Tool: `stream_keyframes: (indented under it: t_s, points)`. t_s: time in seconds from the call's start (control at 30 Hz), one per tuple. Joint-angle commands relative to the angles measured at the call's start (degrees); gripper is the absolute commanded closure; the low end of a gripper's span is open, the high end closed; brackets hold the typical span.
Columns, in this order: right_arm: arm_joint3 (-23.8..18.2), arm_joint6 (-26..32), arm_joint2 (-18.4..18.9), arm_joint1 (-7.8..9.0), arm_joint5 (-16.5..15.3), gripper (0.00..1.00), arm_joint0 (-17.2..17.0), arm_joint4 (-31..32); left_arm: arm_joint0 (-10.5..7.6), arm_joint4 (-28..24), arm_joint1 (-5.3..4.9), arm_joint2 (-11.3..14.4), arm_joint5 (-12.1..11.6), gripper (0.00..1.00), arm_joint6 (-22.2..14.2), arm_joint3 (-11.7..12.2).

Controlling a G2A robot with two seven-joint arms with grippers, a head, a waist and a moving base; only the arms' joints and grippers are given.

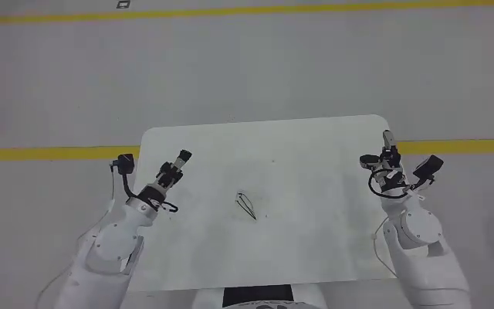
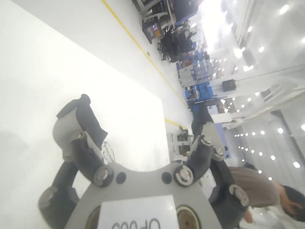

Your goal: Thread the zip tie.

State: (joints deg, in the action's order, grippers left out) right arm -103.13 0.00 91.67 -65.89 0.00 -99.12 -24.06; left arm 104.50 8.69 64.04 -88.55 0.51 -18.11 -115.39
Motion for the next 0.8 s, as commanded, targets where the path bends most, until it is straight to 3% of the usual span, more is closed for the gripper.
stream_keyframes:
  t_s: [0.0, 0.23, 0.3, 0.47, 0.6, 0.77]
  points:
    - [0.00, 0.00, 0.00, 0.00, 0.00, 0.00, 0.00, 0.00, 0.07, 0.30, 0.00, 0.07, -0.06, 0.00, -0.02, -0.17]
    - [0.00, 0.00, 0.00, 0.00, 0.00, 0.00, 0.00, 0.00, 0.07, 0.30, 0.00, 0.07, -0.06, 0.00, -0.02, -0.17]
    - [0.00, 0.00, 0.00, 0.00, 0.00, 0.00, 0.00, 0.00, -0.25, 2.92, -0.11, 0.27, 0.67, 0.00, -0.53, -0.84]
    - [0.00, 0.00, 0.00, 0.00, 0.00, 0.00, 0.00, 0.00, -0.66, 11.24, -0.47, 2.88, 6.53, 0.00, -5.33, -5.58]
    - [0.00, 0.00, 0.00, 0.00, 0.00, 0.00, 0.00, 0.00, -0.99, 18.40, -0.68, 5.90, 13.34, 0.00, -9.53, -8.72]
    - [0.00, 0.00, 0.00, 0.00, 0.00, 0.00, 0.00, 0.00, -1.20, 19.40, -0.69, 6.26, 13.98, 0.00, -9.51, -9.11]
